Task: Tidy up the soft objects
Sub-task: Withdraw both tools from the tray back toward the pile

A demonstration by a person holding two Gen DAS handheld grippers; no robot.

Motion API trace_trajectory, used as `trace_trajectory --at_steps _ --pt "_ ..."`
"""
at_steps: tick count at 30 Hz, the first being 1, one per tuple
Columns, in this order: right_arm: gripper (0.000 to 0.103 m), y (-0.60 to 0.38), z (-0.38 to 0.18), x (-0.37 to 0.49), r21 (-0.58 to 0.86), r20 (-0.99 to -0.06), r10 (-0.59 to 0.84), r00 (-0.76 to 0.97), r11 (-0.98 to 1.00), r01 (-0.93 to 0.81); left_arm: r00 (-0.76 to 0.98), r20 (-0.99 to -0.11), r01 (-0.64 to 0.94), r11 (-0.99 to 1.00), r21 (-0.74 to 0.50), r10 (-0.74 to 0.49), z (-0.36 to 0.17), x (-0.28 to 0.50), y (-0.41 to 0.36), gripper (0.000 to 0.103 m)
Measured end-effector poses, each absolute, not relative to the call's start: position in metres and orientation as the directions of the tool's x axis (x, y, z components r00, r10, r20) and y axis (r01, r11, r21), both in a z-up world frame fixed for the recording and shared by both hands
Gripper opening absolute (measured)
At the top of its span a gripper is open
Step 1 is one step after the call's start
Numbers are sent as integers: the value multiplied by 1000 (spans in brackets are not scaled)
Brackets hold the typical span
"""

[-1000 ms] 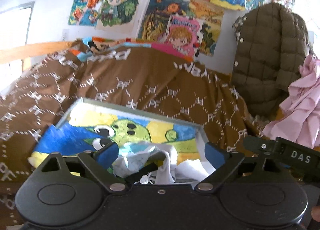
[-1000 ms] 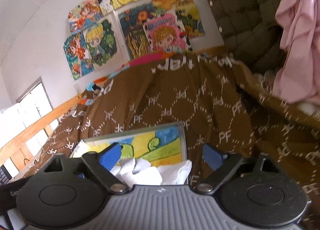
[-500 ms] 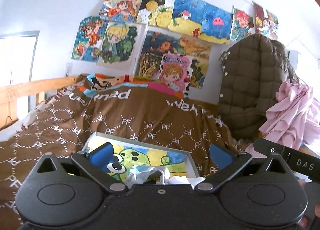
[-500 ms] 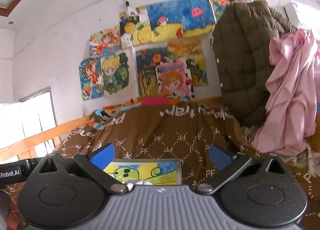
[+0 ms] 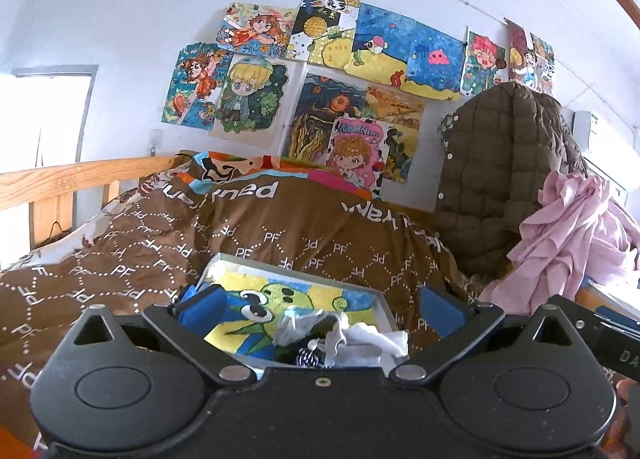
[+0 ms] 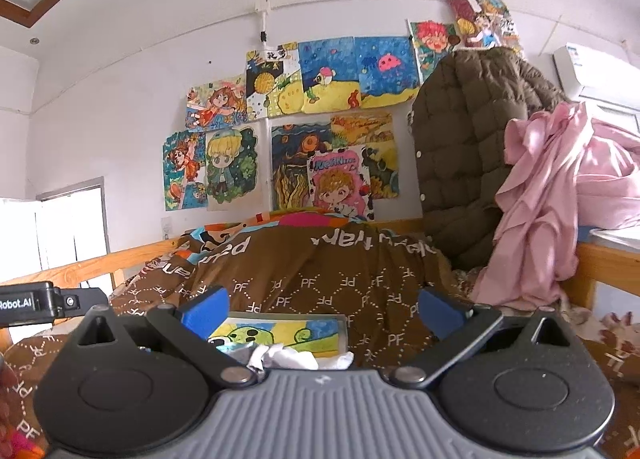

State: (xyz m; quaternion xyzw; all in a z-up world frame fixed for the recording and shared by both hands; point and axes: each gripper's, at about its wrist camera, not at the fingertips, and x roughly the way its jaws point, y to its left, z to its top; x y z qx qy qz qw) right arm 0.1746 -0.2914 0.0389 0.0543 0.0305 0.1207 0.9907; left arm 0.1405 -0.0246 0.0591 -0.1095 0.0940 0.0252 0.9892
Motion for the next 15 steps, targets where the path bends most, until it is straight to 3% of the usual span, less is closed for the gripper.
trace_trajectory --at_steps 7,15 --pt "103 -300 23 136 95 -61 210 976 974 -204 978 -208 -36 980 -194 -6 45 122 -27 102" --pt "103 -300 3 110 81 -162 196 967 979 -185 972 -232 7 990 -142 -40 26 106 -35 102"
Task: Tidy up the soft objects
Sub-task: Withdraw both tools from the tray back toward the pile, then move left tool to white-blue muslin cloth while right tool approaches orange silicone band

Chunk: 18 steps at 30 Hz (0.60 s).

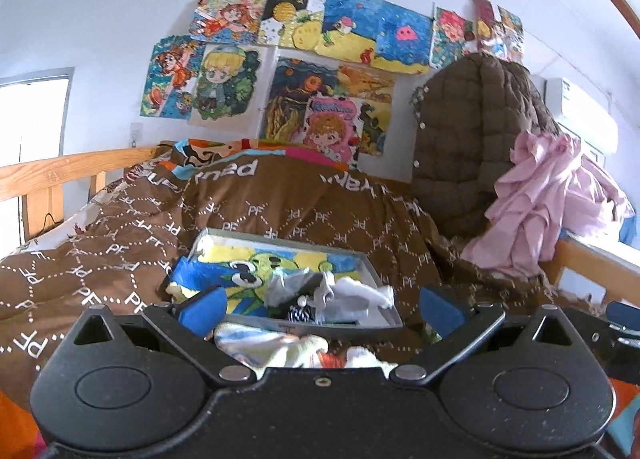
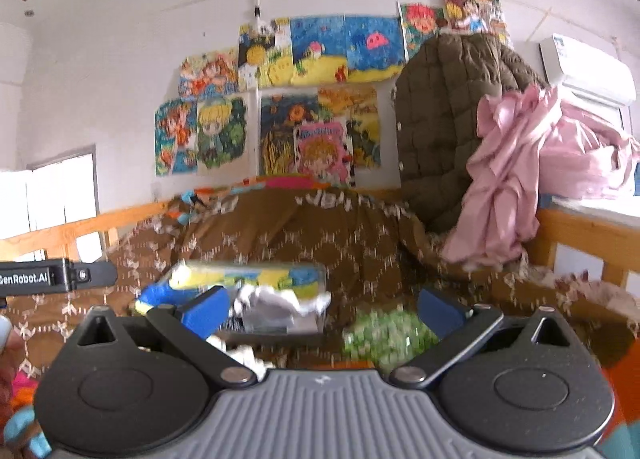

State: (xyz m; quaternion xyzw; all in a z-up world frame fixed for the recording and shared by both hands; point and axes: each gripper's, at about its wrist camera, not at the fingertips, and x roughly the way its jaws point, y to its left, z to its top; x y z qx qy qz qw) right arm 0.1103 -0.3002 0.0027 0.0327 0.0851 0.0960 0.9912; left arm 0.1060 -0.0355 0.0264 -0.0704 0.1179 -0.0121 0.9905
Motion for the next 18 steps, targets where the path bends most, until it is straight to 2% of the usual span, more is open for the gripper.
trace_trajectory --at_steps 4,18 --pt "103 -294 -10 109 63 -222 196 955 980 -187 963 -264 19 993 -120 -50 13 101 -39 102" --pt "103 -270 -29 115 -31 -302 222 927 970 -242 927 -373 23 999 -42 -37 -25 92 -35 102"
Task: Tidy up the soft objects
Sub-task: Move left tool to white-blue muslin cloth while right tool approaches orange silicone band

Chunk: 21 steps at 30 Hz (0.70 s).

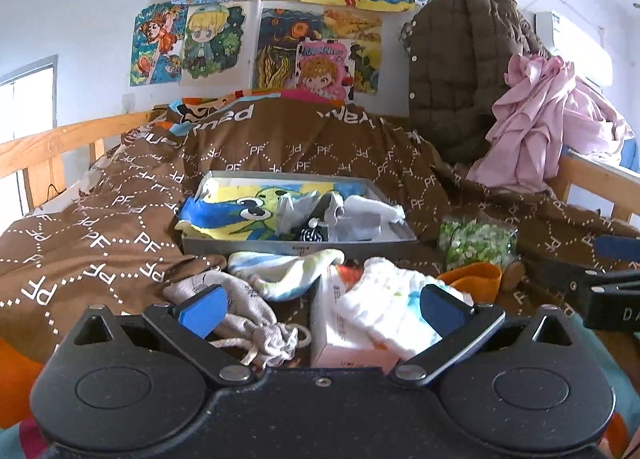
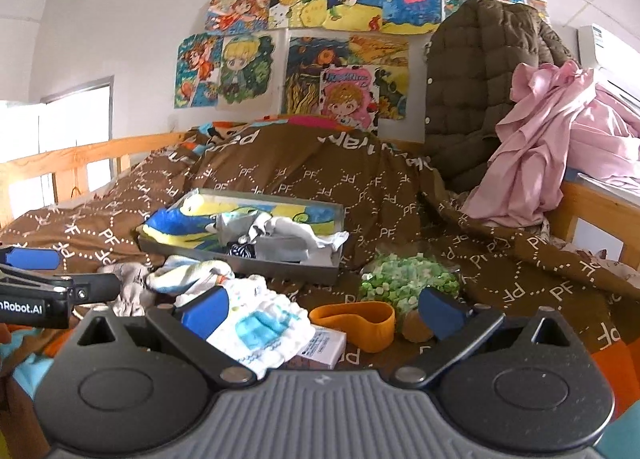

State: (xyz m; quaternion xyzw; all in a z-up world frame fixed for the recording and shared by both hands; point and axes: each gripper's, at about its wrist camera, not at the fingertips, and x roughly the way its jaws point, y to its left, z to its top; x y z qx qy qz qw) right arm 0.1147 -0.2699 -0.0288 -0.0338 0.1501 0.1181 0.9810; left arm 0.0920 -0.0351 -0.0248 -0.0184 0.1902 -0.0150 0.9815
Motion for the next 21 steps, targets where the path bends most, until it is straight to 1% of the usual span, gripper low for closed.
trace_trajectory --at_steps 9,14,21 --pt "103 -256 -31 117 -73 -337 257 906 952 -298 911 -410 38 999 -13 -40 -31 96 -27 102" --pt "103 -250 -34 121 -82 -360 274 892 943 -323 905 -425 20 999 -28 -30 -36 99 -21 102" --pt "103 -245 -38 127 -93 -403 272 874 938 -335 905 -424 45 999 -6 -43 -42 104 -23 102"
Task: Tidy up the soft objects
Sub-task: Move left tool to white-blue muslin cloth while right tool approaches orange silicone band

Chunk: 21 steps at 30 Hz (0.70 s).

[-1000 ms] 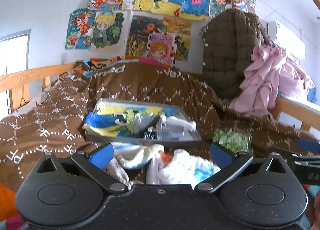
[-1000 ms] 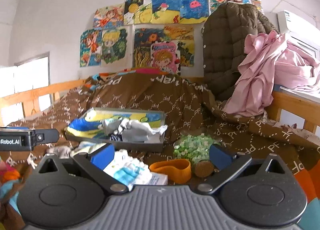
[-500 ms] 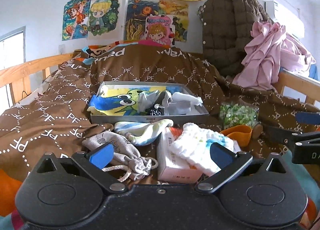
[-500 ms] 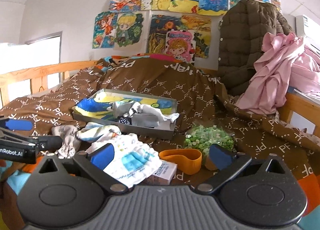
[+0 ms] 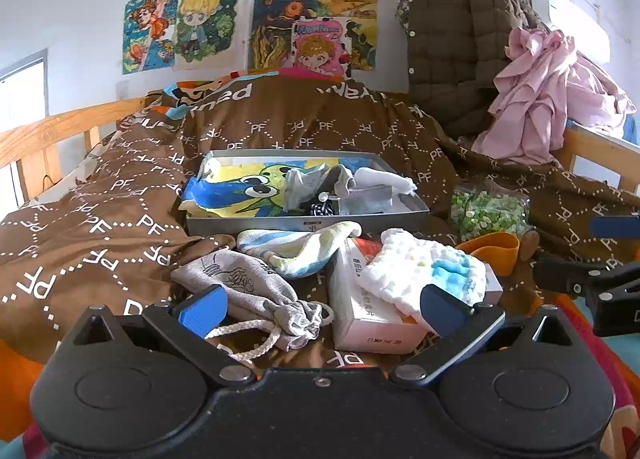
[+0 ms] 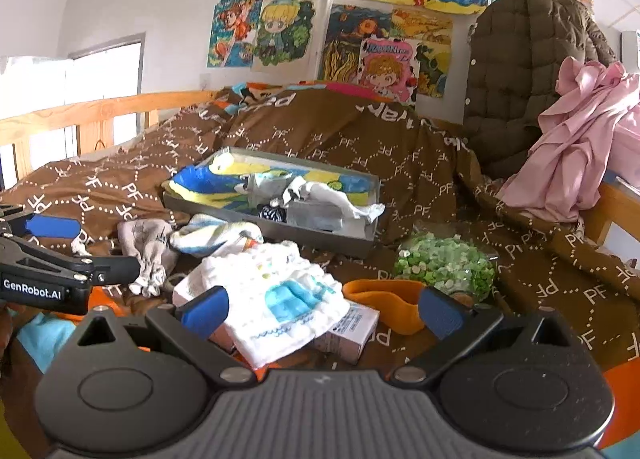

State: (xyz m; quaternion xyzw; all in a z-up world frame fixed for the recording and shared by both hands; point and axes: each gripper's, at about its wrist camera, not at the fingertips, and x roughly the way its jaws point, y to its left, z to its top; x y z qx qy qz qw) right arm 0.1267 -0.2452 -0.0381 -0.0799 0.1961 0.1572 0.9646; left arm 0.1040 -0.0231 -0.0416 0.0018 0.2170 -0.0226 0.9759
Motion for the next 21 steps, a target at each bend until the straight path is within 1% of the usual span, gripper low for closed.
trace_trajectory --at_steps 3,9,14,21 --pt "103 -246 -39 130 -90 -421 262 869 941 -327 902 -427 75 997 10 -64 -47 106 -28 102" --pt "103 -261 -44 147 -12 -475 236 848 962 -274 893 -433 167 984 58 -126 -58 119 -50 102" --pt "103 -274 -49 164 37 -508 205 837 976 -217 887 -429 222 973 69 -172 -65 133 -66 102" --pt "103 -280 -51 189 14 -506 182 843 979 -203 879 -439 239 969 68 -186 -71 155 -77 102"
